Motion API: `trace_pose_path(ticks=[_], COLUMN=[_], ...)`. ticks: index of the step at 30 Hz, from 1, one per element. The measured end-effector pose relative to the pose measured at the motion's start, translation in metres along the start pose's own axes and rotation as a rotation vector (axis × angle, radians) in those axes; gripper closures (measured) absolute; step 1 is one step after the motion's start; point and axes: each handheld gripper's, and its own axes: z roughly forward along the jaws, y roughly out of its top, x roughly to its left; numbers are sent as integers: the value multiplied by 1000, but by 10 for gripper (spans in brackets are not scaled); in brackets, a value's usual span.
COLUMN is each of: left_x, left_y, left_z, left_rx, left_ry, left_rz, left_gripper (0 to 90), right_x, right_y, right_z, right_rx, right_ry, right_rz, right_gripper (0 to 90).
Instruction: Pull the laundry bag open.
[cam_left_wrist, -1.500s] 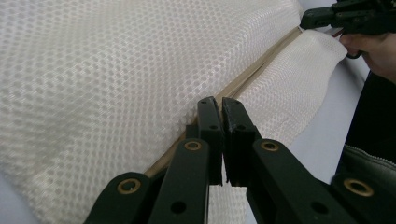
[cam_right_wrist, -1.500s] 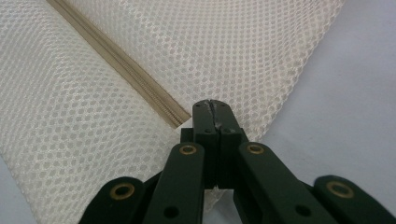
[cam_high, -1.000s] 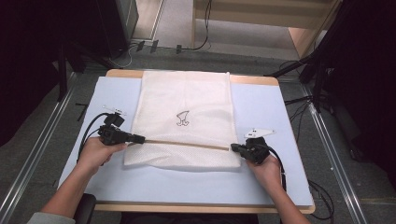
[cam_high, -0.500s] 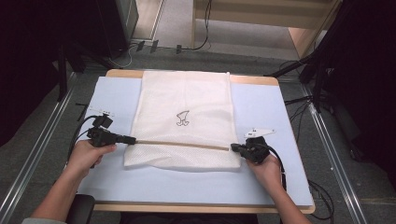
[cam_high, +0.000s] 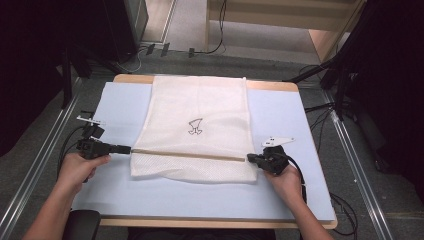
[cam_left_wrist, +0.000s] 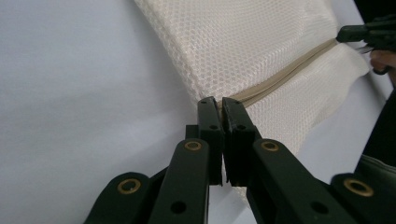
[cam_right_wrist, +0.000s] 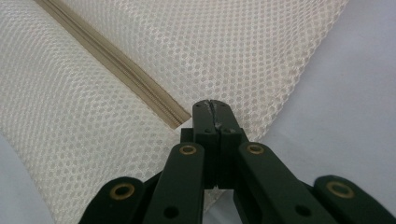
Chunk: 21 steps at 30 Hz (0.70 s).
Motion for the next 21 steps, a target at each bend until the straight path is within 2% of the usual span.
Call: trace_pose_path(ticks=[2,5,8,10,12,15,16,20,21], left_x=[2,-2,-6,-8,-10,-17,-19,-21,-21], left_y=[-1,-3,-4,-3,-2,-2,-1,-1,-1], left_z=[2,5,5,7,8,8,7,6,6], left_rx=[-4,-12,-38,-38,-39,-69,-76,-122,-130], left_ry=[-9,4,-3,-3,-4,30,48,96,102], left_rz=[-3,39,67,74,86,130,142,178,176], left_gripper=[886,878,846,792,715,642,590,516,482], right_x=[-1,-3,-4,-6,-5,-6,-7,-12,-14], right_y=[0,1,2,4,5,9,10,12,12], right_z=[0,0,-1,-1,-3,-8,-11,-20,-22], right_rx=[1,3,15,10,-3,-21,-41,-84,-98], right_ry=[8,19,28,79,91,90,91,68,58], right_rz=[5,-5,-7,20,14,30,33,47,49], right_gripper=[900,900,890,760,743,691,660,583,565])
